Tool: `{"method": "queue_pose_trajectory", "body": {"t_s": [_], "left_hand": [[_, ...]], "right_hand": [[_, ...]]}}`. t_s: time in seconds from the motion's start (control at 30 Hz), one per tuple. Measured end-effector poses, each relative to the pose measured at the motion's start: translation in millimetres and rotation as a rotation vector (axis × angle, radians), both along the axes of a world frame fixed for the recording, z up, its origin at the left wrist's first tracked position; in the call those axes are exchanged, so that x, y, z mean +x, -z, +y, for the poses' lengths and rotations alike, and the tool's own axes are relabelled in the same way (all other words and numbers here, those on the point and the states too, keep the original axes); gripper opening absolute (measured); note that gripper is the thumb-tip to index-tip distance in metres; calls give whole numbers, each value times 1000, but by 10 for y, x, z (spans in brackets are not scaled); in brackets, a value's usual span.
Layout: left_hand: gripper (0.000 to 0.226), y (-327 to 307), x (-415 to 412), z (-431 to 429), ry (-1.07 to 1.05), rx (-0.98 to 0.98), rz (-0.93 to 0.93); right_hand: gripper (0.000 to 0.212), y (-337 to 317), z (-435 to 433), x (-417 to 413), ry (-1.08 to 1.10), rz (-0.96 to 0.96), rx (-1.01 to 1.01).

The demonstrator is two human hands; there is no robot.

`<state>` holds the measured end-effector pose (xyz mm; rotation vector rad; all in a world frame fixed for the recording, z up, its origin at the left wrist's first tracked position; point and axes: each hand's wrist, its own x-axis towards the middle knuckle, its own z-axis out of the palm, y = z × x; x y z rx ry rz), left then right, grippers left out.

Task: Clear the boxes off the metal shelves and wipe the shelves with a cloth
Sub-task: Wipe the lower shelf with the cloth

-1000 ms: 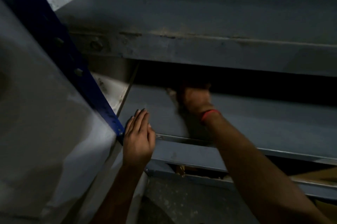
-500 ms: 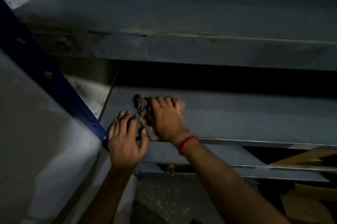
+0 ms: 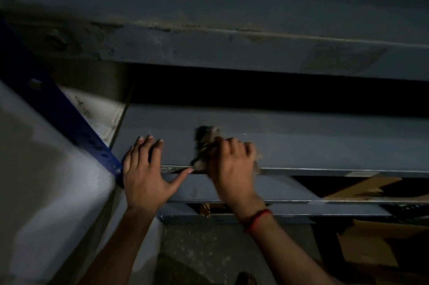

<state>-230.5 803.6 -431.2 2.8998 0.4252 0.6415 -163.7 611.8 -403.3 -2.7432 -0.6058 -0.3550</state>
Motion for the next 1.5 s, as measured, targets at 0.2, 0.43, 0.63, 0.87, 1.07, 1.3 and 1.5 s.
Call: {"method": "queue_pose_trajectory", "body": {"t_s": [0.2, 0.43, 0.63, 0.87, 1.07, 1.3, 1.5], "left_hand": [[92, -35, 5, -12, 5, -13, 38], [107, -133, -3, -3, -21, 29, 213], [107, -302, 291, -319, 96, 162, 141], [106, -249, 557, -553, 340, 224, 166], [100, -239, 552, -573, 351, 191, 123], [96, -231, 560, -611, 333, 202, 46], [94, -281, 556, -658, 325, 186, 110]], "right_hand": [[26, -20, 666, 592, -191, -150, -27], [45, -131, -616, 1419, 166, 201, -200], [43, -9, -734, 218, -20, 90, 154], [39, -5, -289, 627, -242, 18, 69], [25, -34, -1042, 1464, 63, 119, -32], [47, -121, -2001, 783, -68, 147, 193], [33, -50, -1256, 242, -313, 106, 291]]}}
